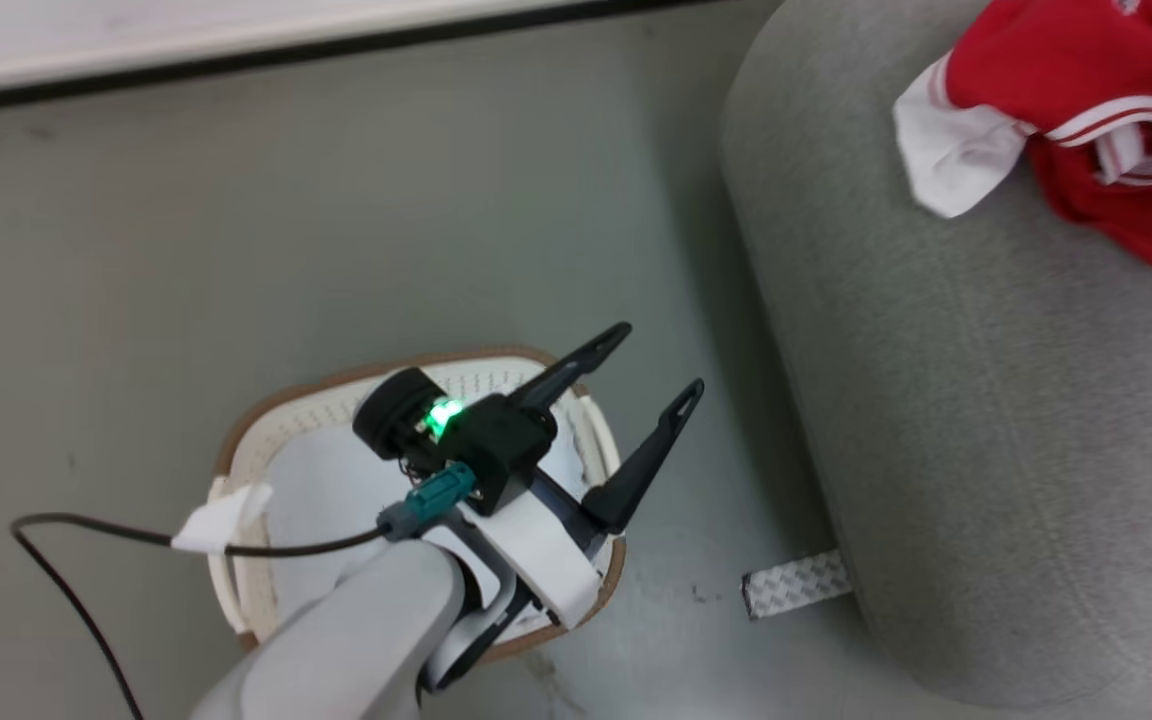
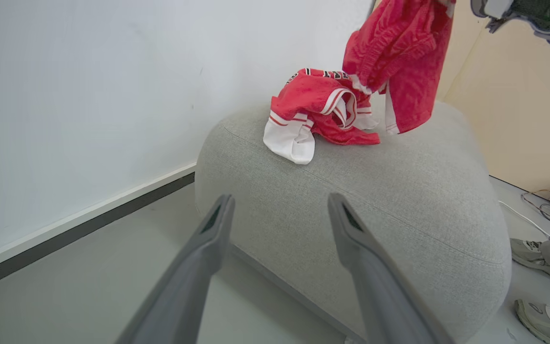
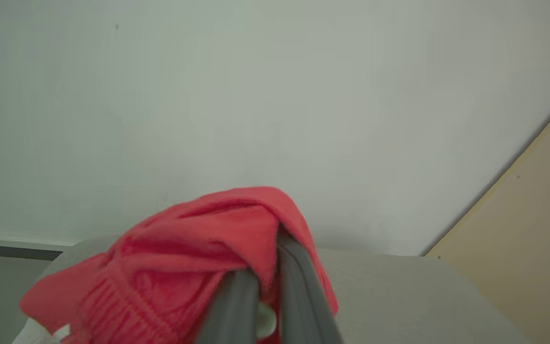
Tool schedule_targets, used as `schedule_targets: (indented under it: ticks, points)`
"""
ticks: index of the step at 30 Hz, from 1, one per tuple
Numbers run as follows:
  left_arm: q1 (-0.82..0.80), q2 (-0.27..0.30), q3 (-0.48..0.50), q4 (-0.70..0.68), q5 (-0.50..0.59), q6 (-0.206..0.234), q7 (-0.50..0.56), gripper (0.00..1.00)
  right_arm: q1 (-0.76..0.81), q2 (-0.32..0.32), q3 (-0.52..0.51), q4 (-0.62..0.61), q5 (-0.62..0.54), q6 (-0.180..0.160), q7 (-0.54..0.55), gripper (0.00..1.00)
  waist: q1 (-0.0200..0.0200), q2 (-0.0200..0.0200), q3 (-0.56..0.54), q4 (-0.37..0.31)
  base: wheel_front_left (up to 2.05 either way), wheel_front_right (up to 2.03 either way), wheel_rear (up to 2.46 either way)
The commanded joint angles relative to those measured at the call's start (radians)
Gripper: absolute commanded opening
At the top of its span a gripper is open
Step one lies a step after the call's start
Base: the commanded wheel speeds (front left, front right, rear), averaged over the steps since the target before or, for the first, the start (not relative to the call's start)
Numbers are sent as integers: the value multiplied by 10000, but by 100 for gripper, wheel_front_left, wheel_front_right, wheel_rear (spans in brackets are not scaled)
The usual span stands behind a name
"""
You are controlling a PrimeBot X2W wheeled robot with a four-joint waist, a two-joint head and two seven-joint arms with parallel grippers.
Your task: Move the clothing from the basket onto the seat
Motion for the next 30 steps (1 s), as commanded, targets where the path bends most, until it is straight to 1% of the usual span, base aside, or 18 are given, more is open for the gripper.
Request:
schedule_targets:
  ticks: [1, 4, 8, 13, 15, 16, 18, 20, 21, 22, 26, 30]
  points:
    - [-168, 140, 36, -80, 103, 12, 31, 100, -261, -87, 45, 350, -101, -24, 57, 0, -2, -1, 623, 342, 0, 0, 0]
    - [-341, 221, 70, -212, 163, 38, 126, 100, -765, -257, 215, 1408, -210, -24, 236, 0, -2, -1, 1084, 493, 0, 0, 0]
    - [-528, 357, 91, -327, 260, 35, 206, 100, -1323, -120, 748, 2699, -249, -23, 672, 0, -2, -1, 1561, 616, 0, 0, 0]
    - [-684, 402, 90, -347, 277, 49, 193, 100, -1811, -4, 1332, 4094, 161, -24, 1544, 0, -2, -1, 1880, 714, 0, 0, 0]
    - [-738, 397, 97, -323, 265, 71, 168, 100, -1961, 42, 1638, 4413, 401, -24, 1955, 5, -2, -1, 1929, 715, 0, 0, 0]
    - [-746, 397, 96, -308, 254, 69, 151, 100, -2011, 41, 1794, 4511, 555, -24, 2111, 9, -2, -1, 1934, 708, 0, 0, 0]
    - [-740, 400, 98, -259, 230, 87, 117, 100, -2077, -24, 2076, 4589, 794, -24, 2253, 24, -2, -1, 1910, 681, 0, 0, 0]
    - [-705, 413, 96, -184, 188, 95, 63, 100, -2068, -74, 2402, 4618, 1042, -24, 2286, 42, -2, -1, 1836, 639, 0, 0, 0]
    - [-673, 416, 82, -141, 158, 96, 29, 100, -2062, -73, 2566, 4629, 1166, -23, 2305, 55, -2, -1, 1775, 613, 0, 0, 0]
    - [-643, 409, 77, -96, 131, 91, 20, 100, -2046, -107, 2695, 4633, 1280, -24, 2318, 100, -2, -1, 1705, 593, 0, 0, 0]
    - [-529, 360, 58, 86, 28, 77, -126, 100, -1901, -246, 3336, 4618, 1647, -24, 2352, 100, -2, -1, 1302, 507, 0, 0, 0]
    - [-297, 340, 83, 311, -130, 123, -275, 100, -1670, -347, 4010, 4549, 2061, -24, 2559, 100, -2, -1, 649, 430, 0, 0, 0]
